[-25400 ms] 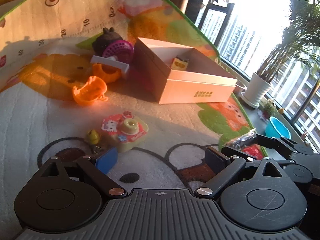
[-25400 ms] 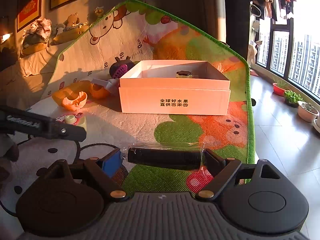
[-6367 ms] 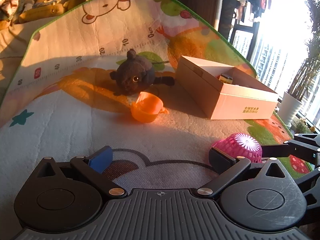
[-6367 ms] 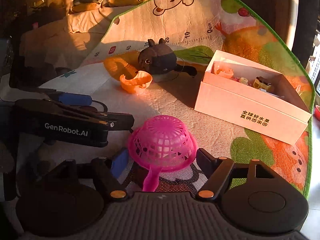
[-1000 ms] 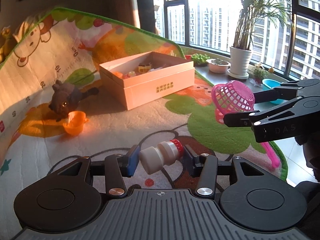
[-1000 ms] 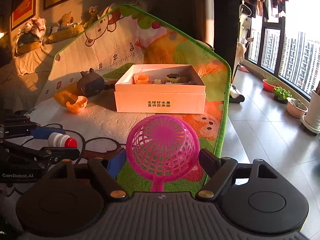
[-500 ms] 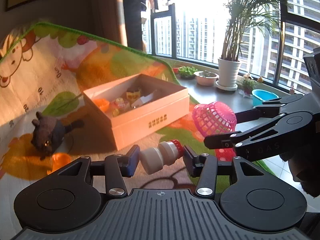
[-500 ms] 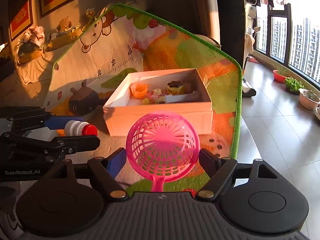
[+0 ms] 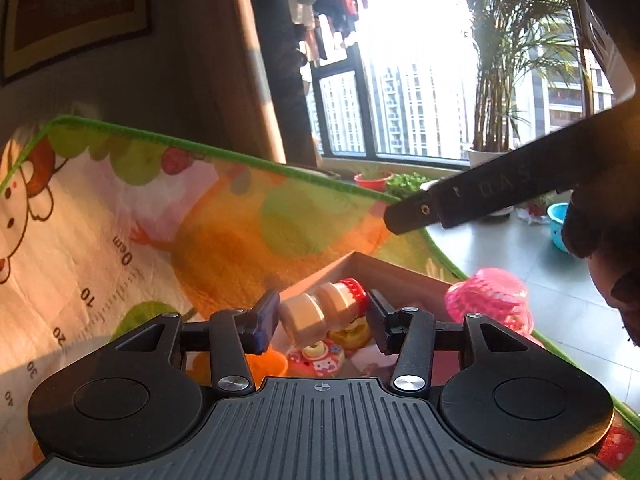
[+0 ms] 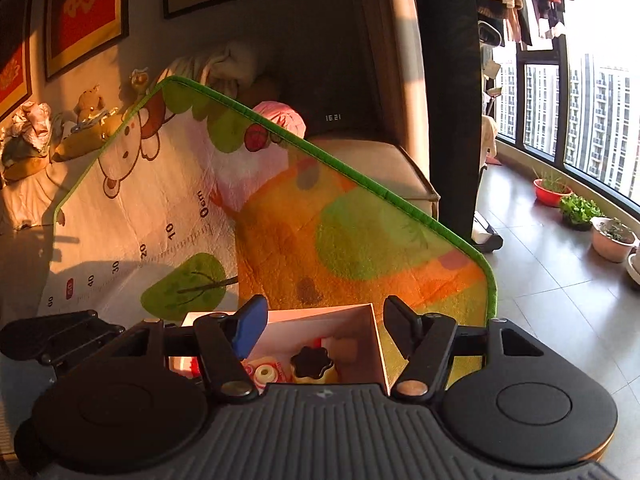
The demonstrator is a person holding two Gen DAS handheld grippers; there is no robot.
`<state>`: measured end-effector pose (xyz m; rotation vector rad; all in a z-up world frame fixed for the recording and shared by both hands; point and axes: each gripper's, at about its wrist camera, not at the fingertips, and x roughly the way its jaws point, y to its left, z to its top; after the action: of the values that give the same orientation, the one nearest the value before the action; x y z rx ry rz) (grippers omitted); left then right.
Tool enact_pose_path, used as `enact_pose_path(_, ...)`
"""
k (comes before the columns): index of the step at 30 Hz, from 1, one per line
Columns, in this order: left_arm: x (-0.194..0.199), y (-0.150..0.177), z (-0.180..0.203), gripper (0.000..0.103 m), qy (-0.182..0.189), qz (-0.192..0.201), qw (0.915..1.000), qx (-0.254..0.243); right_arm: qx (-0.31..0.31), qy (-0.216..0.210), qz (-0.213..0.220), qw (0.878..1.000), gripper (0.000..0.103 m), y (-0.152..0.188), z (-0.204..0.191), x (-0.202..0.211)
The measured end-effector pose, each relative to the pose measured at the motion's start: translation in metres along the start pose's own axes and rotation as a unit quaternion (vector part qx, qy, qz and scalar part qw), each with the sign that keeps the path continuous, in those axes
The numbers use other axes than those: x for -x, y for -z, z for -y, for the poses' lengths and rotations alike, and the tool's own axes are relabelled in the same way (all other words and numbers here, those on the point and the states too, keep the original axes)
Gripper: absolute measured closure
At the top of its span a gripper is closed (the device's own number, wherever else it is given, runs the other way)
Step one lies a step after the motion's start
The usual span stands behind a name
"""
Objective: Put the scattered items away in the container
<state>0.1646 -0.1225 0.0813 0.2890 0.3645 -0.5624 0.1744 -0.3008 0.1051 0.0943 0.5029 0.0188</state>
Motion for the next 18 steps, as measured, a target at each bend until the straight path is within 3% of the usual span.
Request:
enact_pose_path(4, -0.027, 0.012, -0.009, 0.051, -0.003, -0.03, 0.9995, 0.009, 0.004, 0.004, 0.002, 1.0, 0.038, 0.011, 0.011, 0.014)
enact_pose_path(10, -0.026, 0.029, -0.007, 0.05, 0.023, -0.042, 0.9989, 0.004, -0.009, 0.025, -0.008, 1.0, 0.032, 0.038, 0.037, 0.054)
enact_pose_path(12, -0.03, 0.028, -0.007, 0.036, 0.029, -0.049, 0.9984, 0.007, -0.006, 0.048, -0.002, 0.999, 0.032, 0.047, 0.046, 0.068)
enact_pose_path(16, -0.016, 0.027, -0.005, 0.03, 0.03, -0.041, 0.9986, 0.019, -0.032, 0.089, -0.001, 0.995, 0.029, 0.066, 0.078, 0.096)
enact_pose_path(18, 0.003, 0.027, 0.0, 0.017, 0.033, -0.027, 0.9989, 0.02, -0.05, 0.109, -0.009, 0.993, 0.026, 0.079, 0.094, 0.105)
